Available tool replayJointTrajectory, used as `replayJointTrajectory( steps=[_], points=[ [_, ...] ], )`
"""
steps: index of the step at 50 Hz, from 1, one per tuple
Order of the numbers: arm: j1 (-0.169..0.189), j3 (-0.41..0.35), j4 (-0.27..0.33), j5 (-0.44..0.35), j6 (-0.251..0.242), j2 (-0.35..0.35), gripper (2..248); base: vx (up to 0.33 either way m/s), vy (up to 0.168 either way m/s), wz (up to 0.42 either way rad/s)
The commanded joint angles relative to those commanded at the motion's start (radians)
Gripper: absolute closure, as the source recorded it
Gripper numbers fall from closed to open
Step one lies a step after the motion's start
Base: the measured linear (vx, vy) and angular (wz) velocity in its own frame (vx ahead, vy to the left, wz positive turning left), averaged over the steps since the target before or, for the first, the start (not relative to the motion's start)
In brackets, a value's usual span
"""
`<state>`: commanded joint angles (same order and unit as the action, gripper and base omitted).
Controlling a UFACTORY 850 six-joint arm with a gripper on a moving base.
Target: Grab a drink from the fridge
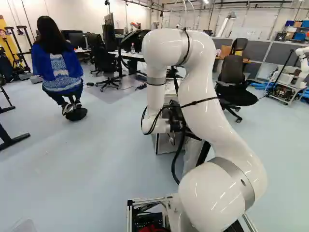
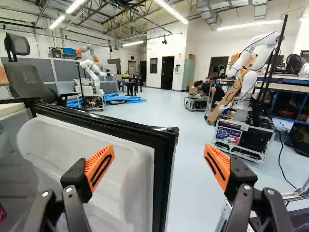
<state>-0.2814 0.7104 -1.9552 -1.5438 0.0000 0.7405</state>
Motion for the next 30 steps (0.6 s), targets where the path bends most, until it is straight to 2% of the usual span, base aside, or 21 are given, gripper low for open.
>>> replayJointTrajectory(
  steps=[16,30],
  points=[
    [0.046,0.023,-0.023,0.085,0.0,0.001,3,0.001,0.0,-0.004],
    [0.082,0.042,-0.023,0.091,0.0,0.001,3,0.0,0.0,0.0]
  ],
)
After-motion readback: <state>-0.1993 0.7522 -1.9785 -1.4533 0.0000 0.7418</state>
